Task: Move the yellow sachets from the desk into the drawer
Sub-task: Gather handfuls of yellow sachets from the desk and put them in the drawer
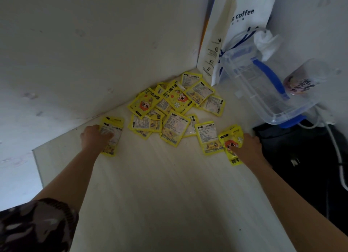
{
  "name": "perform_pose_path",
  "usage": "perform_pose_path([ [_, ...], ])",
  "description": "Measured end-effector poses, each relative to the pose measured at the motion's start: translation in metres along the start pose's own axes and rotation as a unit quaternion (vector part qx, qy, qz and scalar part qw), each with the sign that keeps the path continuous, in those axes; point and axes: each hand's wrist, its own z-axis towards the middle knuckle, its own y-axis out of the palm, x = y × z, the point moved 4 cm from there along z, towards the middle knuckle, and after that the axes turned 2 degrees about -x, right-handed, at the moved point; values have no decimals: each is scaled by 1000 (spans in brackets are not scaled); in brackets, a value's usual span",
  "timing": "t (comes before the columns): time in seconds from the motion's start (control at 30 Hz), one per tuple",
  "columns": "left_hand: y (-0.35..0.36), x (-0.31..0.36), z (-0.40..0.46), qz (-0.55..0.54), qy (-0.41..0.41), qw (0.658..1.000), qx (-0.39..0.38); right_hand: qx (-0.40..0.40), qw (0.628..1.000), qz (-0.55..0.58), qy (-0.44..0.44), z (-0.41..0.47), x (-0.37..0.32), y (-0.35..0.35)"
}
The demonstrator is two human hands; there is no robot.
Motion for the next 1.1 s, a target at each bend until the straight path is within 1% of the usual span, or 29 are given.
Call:
perform_pose_path([
  [0.1,4,-7,2,-10,-11,1000,6,-7,1000,16,7,-4,-2,1],
  [0.27,-1,0,-11,-37,-14,999,27,-14,1000,6,25,-3,-2,3],
  [0.37,-3,5,-24,-60,-9,998,34,-8,999,30,27,-7,-1,2],
  [0.47,-3,7,-39,-120,-24,992,43,7,999,33,40,-14,1,-1],
  [0.6,-2,4,-54,-226,-60,971,42,32,994,102,20,-18,1,-2],
  [0.73,-3,13,-62,-290,-47,955,44,49,987,151,0,-23,-1,-7],
  [0.8,-2,24,-64,-298,-28,953,36,44,988,149,-9,-23,-4,-11],
  [0.87,2,37,-66,-310,-6,951,14,33,994,102,-22,-21,-7,-12],
  [0.93,7,54,-68,-323,11,946,-10,17,994,98,-37,-20,-11,-12],
  [1.1,29,106,-80,-335,49,938,-73,-18,975,216,-45,-15,-21,-5],
])
